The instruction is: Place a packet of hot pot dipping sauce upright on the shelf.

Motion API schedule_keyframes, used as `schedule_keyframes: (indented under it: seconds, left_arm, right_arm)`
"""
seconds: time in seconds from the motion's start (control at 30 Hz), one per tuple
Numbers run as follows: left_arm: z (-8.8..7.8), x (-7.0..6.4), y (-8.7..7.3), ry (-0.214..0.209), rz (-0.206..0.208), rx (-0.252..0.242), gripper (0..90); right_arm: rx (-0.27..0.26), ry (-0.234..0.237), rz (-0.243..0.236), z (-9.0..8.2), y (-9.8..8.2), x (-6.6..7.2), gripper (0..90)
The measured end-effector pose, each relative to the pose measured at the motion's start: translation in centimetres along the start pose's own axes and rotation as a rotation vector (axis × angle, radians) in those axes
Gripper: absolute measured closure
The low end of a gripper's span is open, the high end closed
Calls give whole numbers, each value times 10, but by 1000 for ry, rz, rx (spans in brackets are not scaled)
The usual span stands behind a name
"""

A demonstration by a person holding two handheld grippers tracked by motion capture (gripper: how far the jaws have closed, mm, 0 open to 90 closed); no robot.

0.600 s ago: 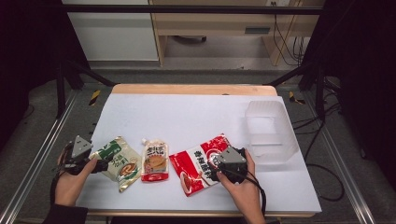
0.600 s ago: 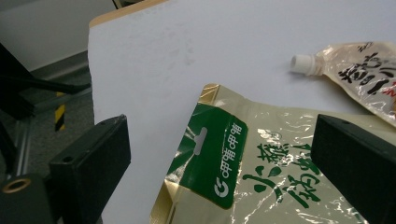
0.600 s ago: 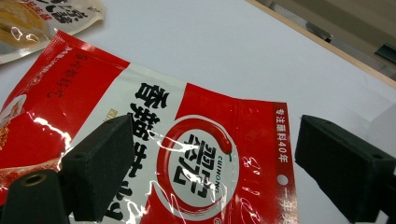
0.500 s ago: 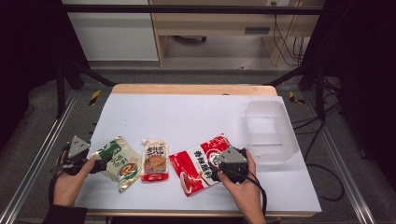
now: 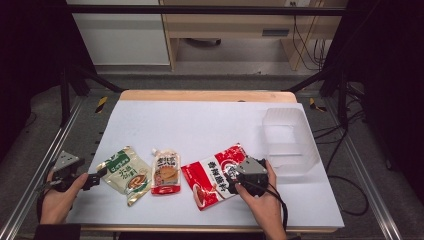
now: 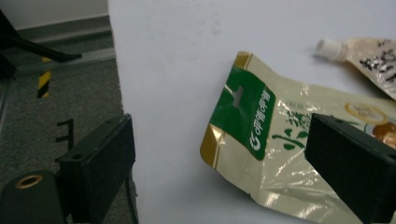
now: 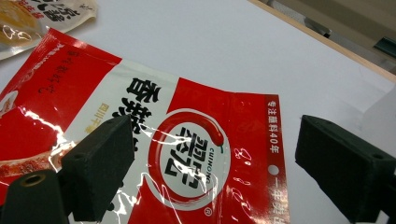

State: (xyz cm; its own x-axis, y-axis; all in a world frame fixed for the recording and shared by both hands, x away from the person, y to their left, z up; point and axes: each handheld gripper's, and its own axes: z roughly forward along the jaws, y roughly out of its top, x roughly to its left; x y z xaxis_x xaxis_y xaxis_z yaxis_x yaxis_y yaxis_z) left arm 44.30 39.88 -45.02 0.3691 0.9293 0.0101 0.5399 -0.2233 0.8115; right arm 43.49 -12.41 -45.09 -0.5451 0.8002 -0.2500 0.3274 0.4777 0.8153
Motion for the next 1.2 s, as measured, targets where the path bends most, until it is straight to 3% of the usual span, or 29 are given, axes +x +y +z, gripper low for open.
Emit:
schedule_keyframes:
  seconds: [0.2,0.4,0.57,0.67,0.8,0.83,0.9,1.1,1.13,1.2]
  left_arm:
    - [8,-2,0,-4,1,45,122]
    - [14,-2,-2,-33,-30,67,189]
    - [23,-5,-4,-44,8,137,237]
    - [27,-5,-5,-53,-6,157,285]
    - [24,-7,-5,-114,-31,144,464]
    - [23,-8,-4,-125,-28,146,552]
    - [22,-11,-4,-144,-23,159,584]
    - [22,-11,-2,-114,31,167,811]
    - [23,-12,-1,-130,45,183,878]
    - [22,-15,2,-116,69,180,888]
  right_arm:
    - [19,3,-19,3,0,5,118]
    - [25,10,-17,5,0,5,118]
    - [27,15,-27,5,1,8,117]
    - [29,16,-26,6,1,8,116]
    - [33,12,-15,7,1,7,115]
    - [35,11,-14,7,0,6,115]
    - [38,12,-18,7,0,6,115]
    - [35,13,-22,7,0,7,113]
    - [36,9,-25,7,0,7,113]
    - [37,10,-25,7,0,7,113]
